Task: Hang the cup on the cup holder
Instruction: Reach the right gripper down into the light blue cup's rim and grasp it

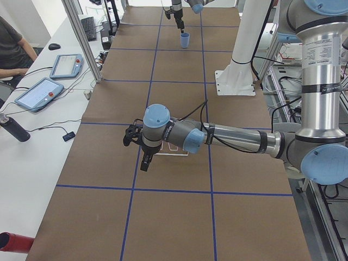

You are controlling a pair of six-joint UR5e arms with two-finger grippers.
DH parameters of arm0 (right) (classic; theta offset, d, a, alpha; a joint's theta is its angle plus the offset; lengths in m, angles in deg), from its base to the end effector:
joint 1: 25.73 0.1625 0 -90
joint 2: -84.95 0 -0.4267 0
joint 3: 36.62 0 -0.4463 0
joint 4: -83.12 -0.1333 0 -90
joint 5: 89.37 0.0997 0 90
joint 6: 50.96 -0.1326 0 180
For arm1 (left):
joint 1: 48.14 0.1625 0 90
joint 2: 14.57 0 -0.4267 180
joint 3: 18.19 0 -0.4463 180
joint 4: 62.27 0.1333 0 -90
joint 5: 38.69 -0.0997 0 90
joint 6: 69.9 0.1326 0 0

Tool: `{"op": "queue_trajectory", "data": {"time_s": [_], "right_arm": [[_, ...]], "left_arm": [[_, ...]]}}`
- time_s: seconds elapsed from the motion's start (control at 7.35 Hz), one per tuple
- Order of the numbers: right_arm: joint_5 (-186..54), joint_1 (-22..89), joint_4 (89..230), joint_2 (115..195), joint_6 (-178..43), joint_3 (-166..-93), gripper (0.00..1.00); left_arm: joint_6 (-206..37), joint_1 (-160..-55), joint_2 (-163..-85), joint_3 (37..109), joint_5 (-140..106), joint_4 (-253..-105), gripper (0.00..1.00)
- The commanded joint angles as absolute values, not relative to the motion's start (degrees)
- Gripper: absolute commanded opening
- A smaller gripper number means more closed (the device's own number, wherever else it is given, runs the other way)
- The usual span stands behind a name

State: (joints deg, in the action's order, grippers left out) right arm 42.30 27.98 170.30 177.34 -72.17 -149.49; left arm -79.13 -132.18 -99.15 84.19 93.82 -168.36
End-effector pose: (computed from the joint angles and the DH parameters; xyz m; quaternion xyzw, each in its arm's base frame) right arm -0.2779 -0.4548 0.4842 -0.0021 -0.3962 -0.1913 0.8980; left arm 0.0119 -0.5344 0.5841 0.1376 0.3767 0.0463 0.9149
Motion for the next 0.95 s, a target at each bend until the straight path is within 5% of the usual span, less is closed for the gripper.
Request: {"op": "queue_trajectory", "data": {"time_s": [0.0, 0.41, 0.54, 0.68, 0.82], "right_arm": [[41.3, 26.2, 170.2, 177.9, -72.5, -148.5, 1.0], [39.2, 24.2, 170.2, 177.6, -72.8, -148.6, 0.94], [39.2, 24.2, 170.2, 177.6, -72.8, -148.6, 0.55], [39.3, 24.2, 170.2, 177.6, -72.8, -148.8, 0.06], [39.3, 24.3, 170.1, 177.7, -72.8, -149.4, 0.0]], "left_arm": [[-81.3, -132.2, -99.1, 85.3, 93.9, -168.3, 0.98], [-81.3, -132.2, -99.0, 85.4, 93.7, -168.3, 0.98], [-81.3, -132.2, -99.0, 85.4, 93.7, -168.3, 0.98], [-81.3, -132.2, -99.0, 85.4, 93.7, -168.3, 0.98], [-81.3, -132.2, -99.0, 85.4, 93.8, -168.3, 0.98]]}}
